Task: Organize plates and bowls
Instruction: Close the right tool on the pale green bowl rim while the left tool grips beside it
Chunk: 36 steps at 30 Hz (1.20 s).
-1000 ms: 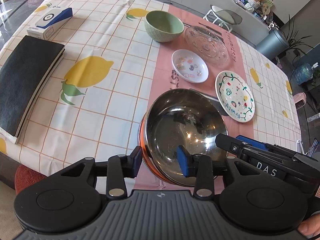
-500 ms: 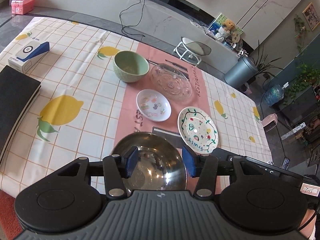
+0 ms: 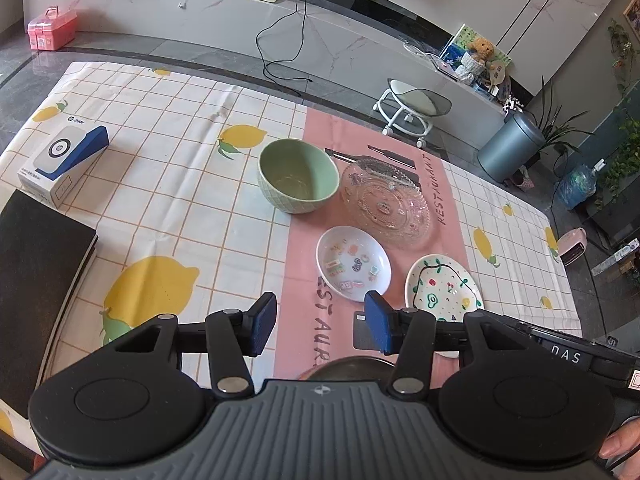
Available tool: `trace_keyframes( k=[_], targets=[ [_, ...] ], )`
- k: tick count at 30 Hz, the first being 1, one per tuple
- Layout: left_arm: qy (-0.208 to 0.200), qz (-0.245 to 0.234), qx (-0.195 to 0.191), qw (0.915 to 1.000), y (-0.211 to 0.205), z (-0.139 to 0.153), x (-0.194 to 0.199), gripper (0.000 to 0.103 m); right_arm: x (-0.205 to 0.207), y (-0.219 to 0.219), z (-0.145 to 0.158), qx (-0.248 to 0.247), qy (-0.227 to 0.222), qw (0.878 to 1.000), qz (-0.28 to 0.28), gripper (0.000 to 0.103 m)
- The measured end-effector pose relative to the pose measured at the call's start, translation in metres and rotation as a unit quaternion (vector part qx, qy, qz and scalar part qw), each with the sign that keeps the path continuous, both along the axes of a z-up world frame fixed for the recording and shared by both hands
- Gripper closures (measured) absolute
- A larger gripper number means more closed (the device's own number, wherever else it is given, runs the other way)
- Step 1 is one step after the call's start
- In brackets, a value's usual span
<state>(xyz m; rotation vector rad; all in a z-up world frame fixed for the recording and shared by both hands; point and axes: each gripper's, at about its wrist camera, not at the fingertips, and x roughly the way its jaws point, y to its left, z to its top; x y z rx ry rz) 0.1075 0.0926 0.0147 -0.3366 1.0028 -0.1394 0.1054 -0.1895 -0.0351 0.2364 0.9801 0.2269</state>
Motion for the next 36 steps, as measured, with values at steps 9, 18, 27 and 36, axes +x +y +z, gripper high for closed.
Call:
trace_keyframes(
  k=[9,18,27,36],
  targets=[
    [0.007,0.007,-0.016,0.9998,0.022,-0.012,0.047,0.044,0.054,0.031,-0.002,-0.029,-0.005,0.999,0.031,0.045],
    [0.008,0.047,-0.08,0.9956,0.046,-0.035,0.095,0.04,0.114,0.056,-0.01,-0.015,-0.009,0.999,0.042,0.045],
    [0.006,0.066,-0.094,0.9934,0.054,-0.057,0.132,0.038,0.162,0.08,-0.024,0.001,-0.007,0.999,0.05,0.045],
    [0.027,0.089,-0.106,0.99,0.059,-0.084,0.159,0.038,0.192,0.1,-0.043,0.019,0.018,0.998,0.052,0.054]
  ],
)
